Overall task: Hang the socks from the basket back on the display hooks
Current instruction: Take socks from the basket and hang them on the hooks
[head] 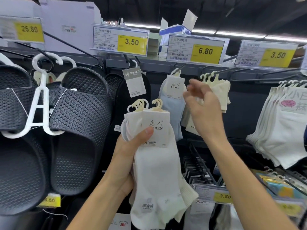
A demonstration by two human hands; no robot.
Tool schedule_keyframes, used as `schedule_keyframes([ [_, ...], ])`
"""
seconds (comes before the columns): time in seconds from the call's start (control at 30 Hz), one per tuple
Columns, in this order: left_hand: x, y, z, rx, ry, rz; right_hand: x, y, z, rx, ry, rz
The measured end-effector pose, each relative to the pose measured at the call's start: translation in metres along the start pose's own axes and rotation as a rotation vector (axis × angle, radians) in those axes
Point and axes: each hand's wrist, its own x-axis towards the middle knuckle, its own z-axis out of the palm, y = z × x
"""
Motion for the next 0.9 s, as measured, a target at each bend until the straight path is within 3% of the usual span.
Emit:
schedule_keyframes([
  [0.07, 0.001, -0.001, 0.001, -0.006, -0.008, 0.015, -0.043, -0.019, -0.011, 0.143, -0.118, -0.004],
  [0.2, 0.002, -0.004, 0.008, -0.040, -0.059, 0.012, -0.076, -0.024, -0.010, 0.212, -0.289, 0.062],
  [0.4, -0.003, -0.004, 0.008, -0.084, -0.039, -0.058, -0.072, -0.017, -0.018, 0.309, -0.317, 0.140],
  [0.73, -0.006, -0.002, 0.000, -0.106, 0.054, 0.014, -0.069, -0.019, -0.029, 0.418, -0.317, 0.160],
  [0.9, -0.006, -0.001, 0.001, -0.098, 0.061, 0.022, -0.069, -0.024, -0.028, 0.386, -0.433, 0.149],
])
